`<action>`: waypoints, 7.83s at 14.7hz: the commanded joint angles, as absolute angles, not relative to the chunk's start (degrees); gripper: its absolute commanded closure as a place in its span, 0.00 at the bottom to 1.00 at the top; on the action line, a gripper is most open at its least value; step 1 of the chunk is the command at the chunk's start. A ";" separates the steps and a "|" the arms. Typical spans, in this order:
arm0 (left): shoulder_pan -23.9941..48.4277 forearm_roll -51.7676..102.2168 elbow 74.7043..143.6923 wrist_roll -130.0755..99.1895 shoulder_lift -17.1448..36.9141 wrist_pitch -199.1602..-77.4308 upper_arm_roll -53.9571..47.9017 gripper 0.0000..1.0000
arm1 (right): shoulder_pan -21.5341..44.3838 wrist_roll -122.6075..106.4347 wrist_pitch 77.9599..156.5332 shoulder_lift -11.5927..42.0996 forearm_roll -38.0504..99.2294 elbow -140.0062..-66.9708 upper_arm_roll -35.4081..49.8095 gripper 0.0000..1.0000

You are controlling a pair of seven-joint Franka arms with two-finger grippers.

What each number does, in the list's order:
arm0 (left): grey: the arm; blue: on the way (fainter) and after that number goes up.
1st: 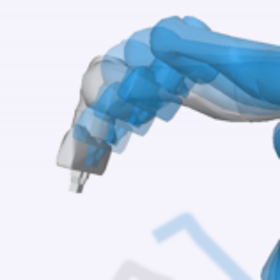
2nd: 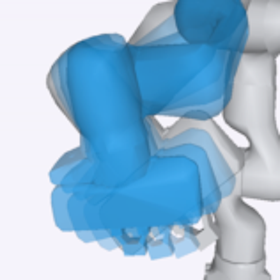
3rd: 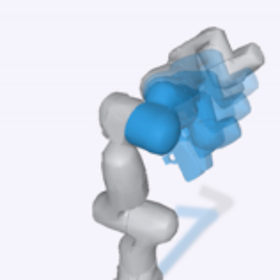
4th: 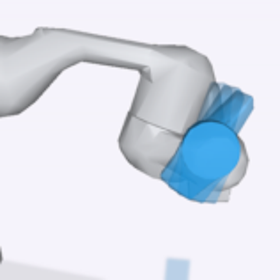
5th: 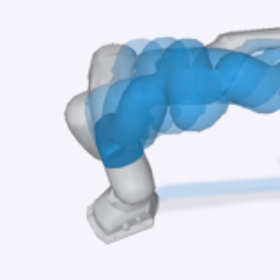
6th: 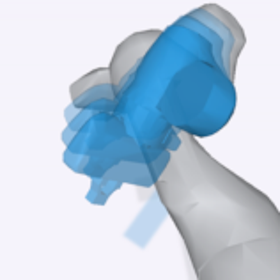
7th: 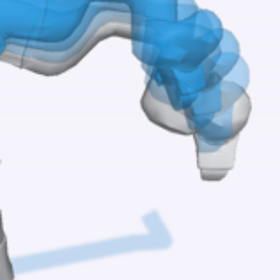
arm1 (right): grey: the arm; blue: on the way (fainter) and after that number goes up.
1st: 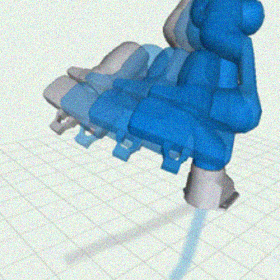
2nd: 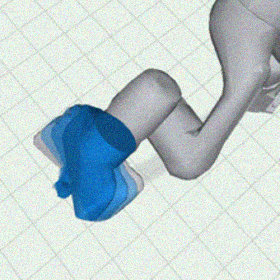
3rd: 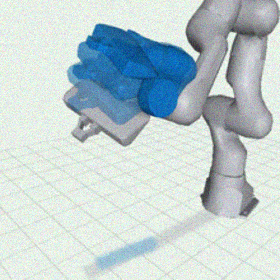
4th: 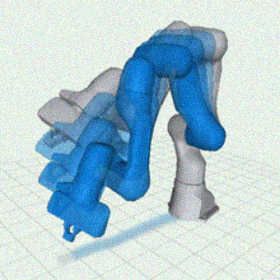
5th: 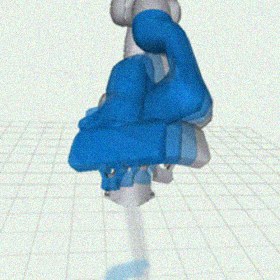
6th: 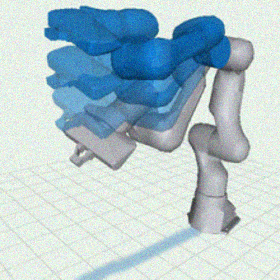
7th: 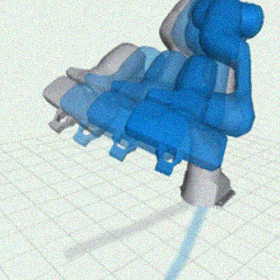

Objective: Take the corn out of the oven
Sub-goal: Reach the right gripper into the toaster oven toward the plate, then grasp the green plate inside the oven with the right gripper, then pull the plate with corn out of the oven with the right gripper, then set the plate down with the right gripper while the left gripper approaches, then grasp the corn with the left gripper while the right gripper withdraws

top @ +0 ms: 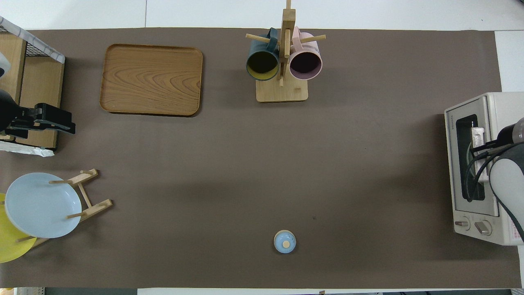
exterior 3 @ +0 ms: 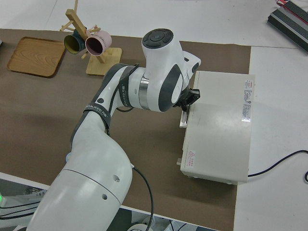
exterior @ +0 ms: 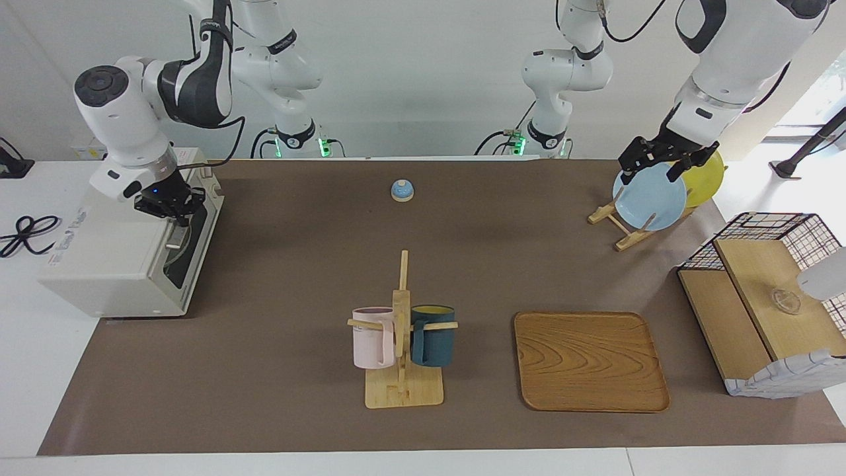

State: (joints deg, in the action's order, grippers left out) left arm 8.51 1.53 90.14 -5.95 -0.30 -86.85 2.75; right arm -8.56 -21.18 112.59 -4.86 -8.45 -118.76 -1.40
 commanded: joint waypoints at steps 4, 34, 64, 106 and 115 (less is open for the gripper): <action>7.82 2.11 90.62 -5.62 -0.79 -86.13 2.46 0.00 | -6.51 -16.45 118.65 -0.27 -8.79 -122.70 -1.14 1.00; 7.82 2.11 90.62 -5.62 -0.79 -86.13 2.46 0.00 | 4.04 -5.98 126.16 2.37 3.52 -127.20 -1.05 1.00; 7.82 2.11 90.97 -5.45 -0.88 -86.31 2.55 0.00 | 26.42 18.93 107.58 5.08 -6.77 -110.41 -0.88 1.00; 45.08 5.27 108.47 -62.65 16.32 -132.79 2.11 0.00 | 8.18 14.59 126.92 9.93 -13.16 -126.83 -0.88 1.00; 48.60 5.19 106.35 -67.32 23.64 -133.77 2.29 0.05 | 5.46 5.30 111.82 6.52 -19.42 -119.63 -0.88 1.00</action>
